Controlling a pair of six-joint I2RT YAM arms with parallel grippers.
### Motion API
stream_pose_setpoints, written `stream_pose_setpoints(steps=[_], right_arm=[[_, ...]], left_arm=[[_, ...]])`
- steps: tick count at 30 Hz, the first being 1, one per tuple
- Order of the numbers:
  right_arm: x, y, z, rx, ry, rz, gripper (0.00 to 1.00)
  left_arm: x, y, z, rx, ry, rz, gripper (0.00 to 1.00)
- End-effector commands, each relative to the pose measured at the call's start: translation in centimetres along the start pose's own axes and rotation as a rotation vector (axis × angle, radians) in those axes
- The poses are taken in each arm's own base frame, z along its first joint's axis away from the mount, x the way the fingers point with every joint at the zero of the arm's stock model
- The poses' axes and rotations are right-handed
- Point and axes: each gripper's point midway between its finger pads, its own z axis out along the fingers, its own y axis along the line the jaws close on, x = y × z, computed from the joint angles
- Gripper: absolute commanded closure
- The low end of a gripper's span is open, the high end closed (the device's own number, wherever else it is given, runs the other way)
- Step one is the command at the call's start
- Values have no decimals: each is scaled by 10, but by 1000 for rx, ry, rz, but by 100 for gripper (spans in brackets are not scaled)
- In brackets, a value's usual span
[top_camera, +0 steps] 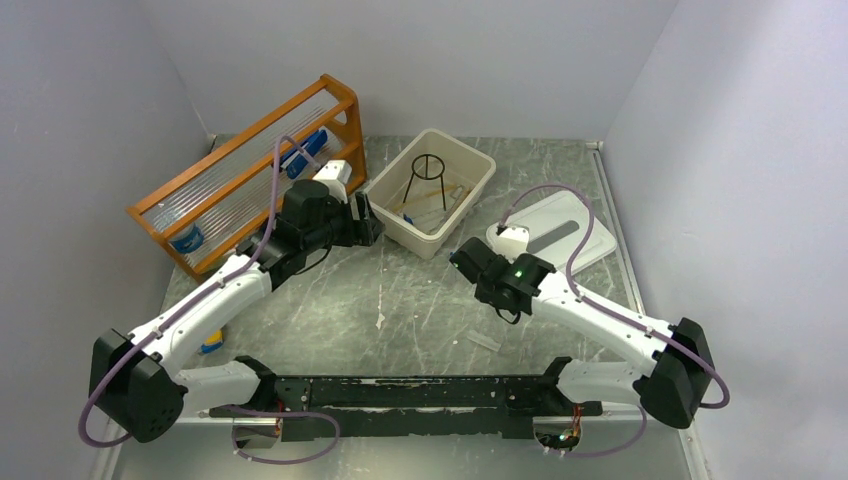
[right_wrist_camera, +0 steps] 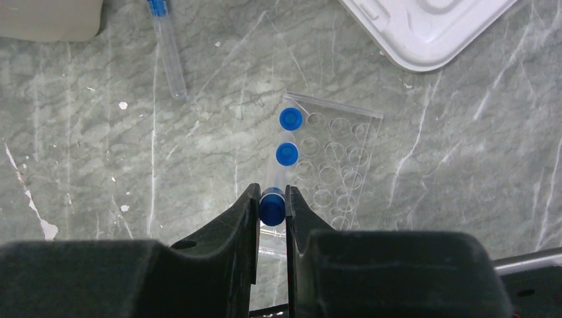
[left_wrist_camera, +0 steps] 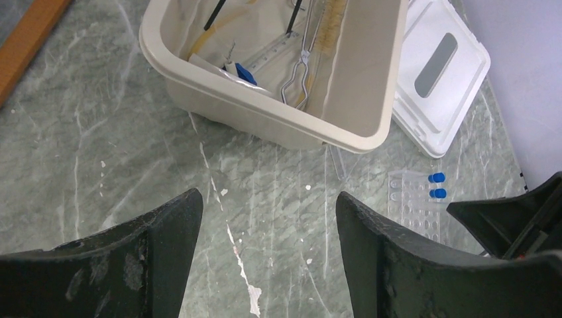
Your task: Organize the chemistry lab equipment
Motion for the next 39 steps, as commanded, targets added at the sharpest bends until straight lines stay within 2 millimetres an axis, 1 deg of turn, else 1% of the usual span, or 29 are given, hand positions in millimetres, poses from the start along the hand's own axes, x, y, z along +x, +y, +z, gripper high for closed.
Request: stream_pose_setpoints(steps=[1, 4, 15, 19, 25, 32, 39], right_arm=[[-7, 5, 5, -35, -7, -9, 91], [-7, 3, 7, -27, 8, -18, 91], [3, 4, 6, -18, 90, -61, 89], [6, 1, 10, -2, 103, -70, 89], [6, -6, 9, 36, 121, -72, 89], [1, -5, 2, 21, 126, -74, 89], [5, -2, 9, 11, 131, -80, 88]], left_arm=[[1, -5, -1, 39, -1, -8, 23], [2, -3, 0, 30, 3, -8, 23], [7, 2, 2, 14, 4, -7, 23], [5, 4, 1, 4, -3, -1, 23], [7, 5, 0, 2, 0, -5, 22], [9, 5, 2, 2, 5, -7, 23], [9, 7, 2, -2, 6, -6, 23]])
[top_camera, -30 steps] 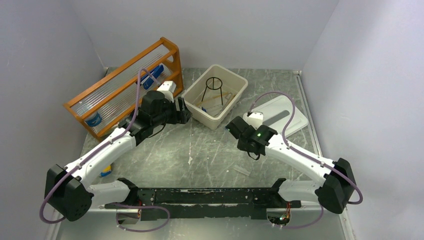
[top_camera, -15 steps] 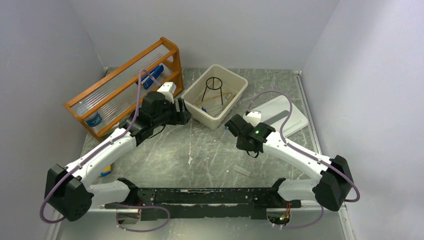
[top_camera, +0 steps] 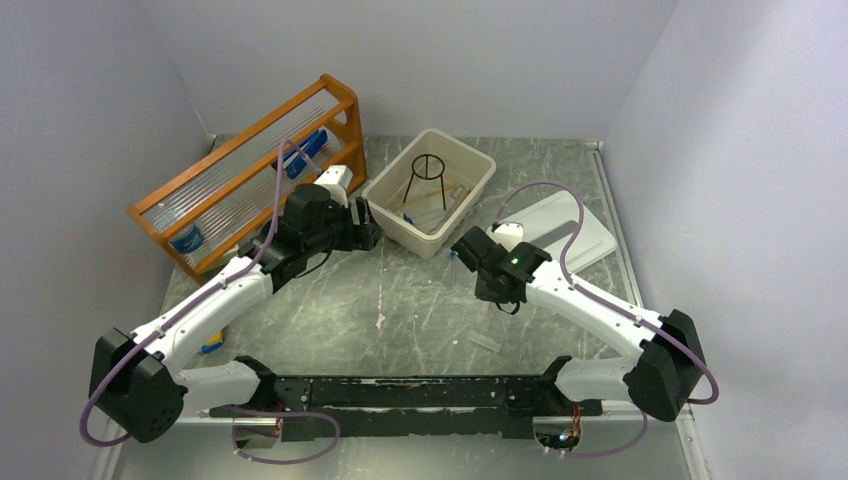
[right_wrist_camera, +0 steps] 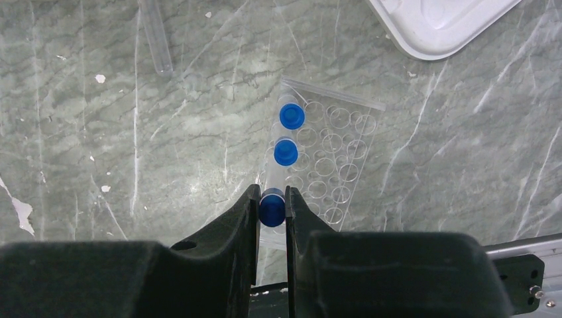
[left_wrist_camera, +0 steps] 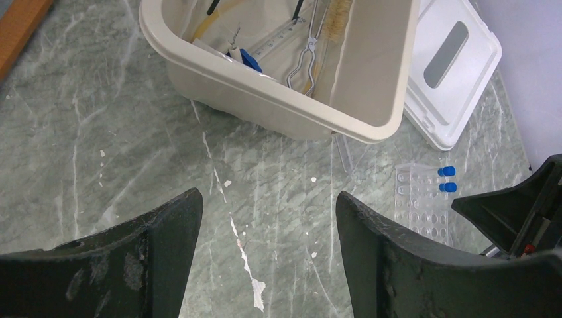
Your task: Organize the chemistry lab equipment
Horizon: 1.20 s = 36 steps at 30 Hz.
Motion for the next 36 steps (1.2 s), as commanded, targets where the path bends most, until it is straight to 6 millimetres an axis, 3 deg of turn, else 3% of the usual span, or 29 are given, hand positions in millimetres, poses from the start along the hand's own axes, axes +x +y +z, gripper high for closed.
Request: stream_pose_setpoints(steps=[1, 10, 25, 29, 36], right_arm=[[-1, -1, 4, 5, 2, -6, 88], [-4, 2, 10, -1, -17, 3, 84], [5, -2, 18, 12, 8, 9, 63], [-4, 2, 7, -13, -7, 29, 56], [-42, 8, -29, -75, -105, 54, 52]], left_arm=[[-6, 0, -1, 8, -25, -5, 23], [-5, 0, 0, 9, -23, -4, 23], [-6, -1, 1, 11, -21, -2, 22], [-6, -1, 0, 12, -22, -2, 23], [-10, -1, -4, 6, -40, -12, 22]])
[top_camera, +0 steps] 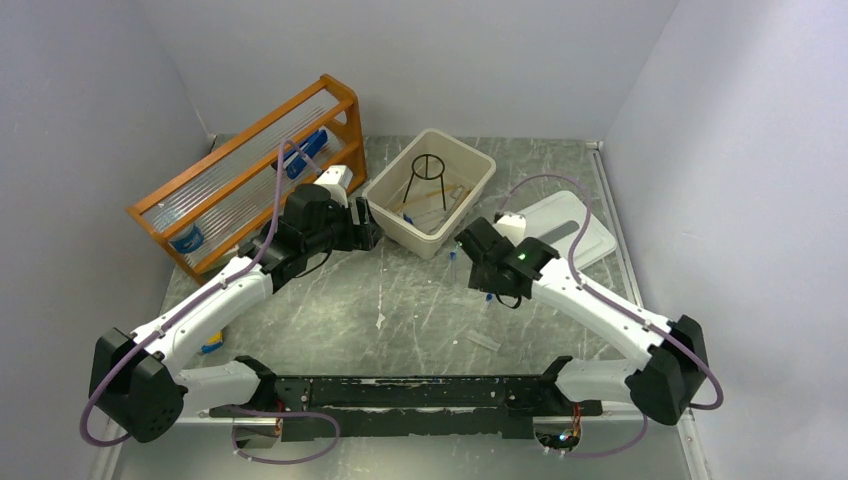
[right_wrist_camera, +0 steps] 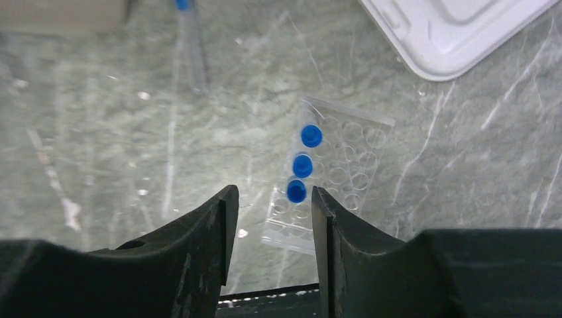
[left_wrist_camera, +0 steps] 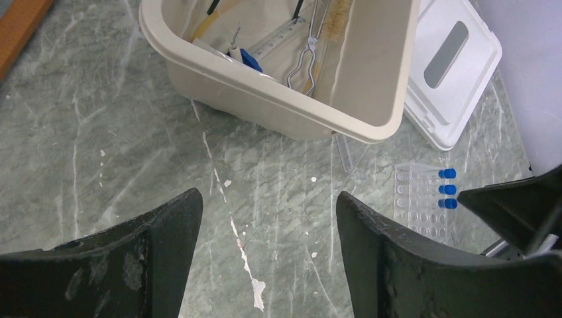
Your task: Organize the chemistry lab equipment
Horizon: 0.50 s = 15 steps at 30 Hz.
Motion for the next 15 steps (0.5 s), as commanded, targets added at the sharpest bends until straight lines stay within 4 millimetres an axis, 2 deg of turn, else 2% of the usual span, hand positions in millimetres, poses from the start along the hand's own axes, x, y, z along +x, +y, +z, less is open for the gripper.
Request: stream_pose_setpoints(steps=[1, 4, 6, 11, 15], right_arm=[[-35, 7, -26, -57, -101, 24, 52], [-46, 24, -24, -110, -129, -1, 52], [-48, 39, -16, -148, -126, -21, 52], [-48, 66, 19, -210, -89, -31, 53], [-39, 79, 51, -241, -70, -57, 54]], left_arm=[[-11, -1, -5, 4, -46, -14, 22], [-14, -1, -9, 2, -67, -25, 21], [-15, 0, -11, 0, -76, -34, 20], [-9, 1, -15, 2, -71, -47, 19], [-3, 1, -14, 9, -47, -52, 20]])
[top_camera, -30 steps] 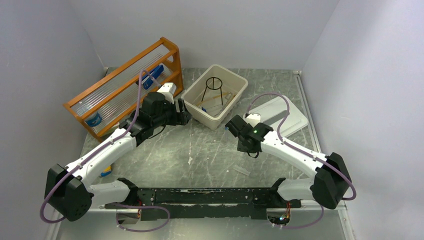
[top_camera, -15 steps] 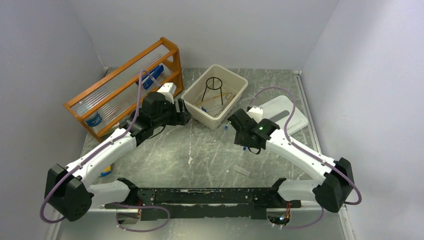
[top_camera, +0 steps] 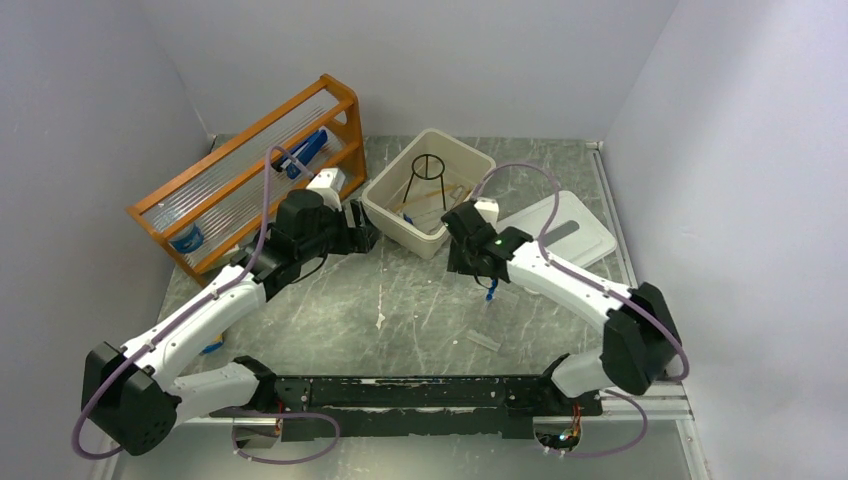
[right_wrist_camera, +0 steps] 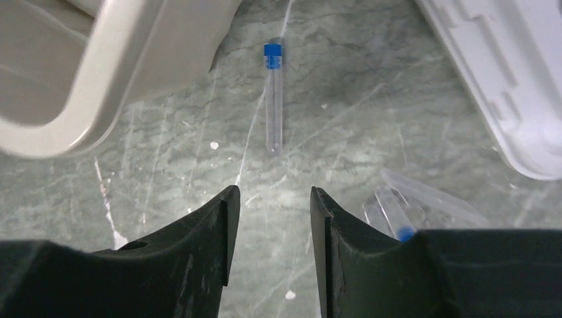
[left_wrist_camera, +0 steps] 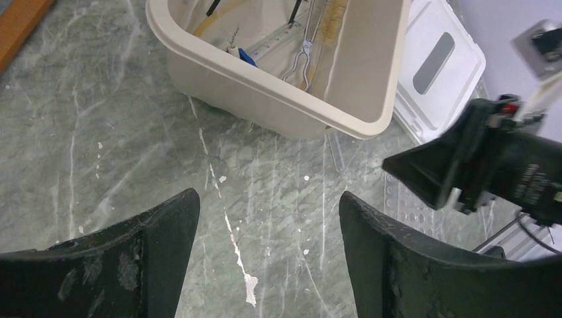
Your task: Organize the chemistry lab equipment
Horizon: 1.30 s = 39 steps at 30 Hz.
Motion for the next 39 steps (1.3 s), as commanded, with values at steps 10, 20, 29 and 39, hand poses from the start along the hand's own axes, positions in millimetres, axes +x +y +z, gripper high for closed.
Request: stream_pose_setpoints(steps=[10, 20, 29, 39], right_arm=[[17, 13, 80, -29, -1, -118, 62], [39, -4, 100, 39, 29, -144, 72], [58, -11, 93, 28, 89, -130, 90], [113, -36, 65, 66, 258, -58, 87]], left_arm=[[5, 1, 4, 15, 2, -24, 21], [8, 2, 3, 17, 4, -28, 21], [7, 3, 1, 10, 1, -24, 22], [6, 3, 1, 7, 8, -15, 22]])
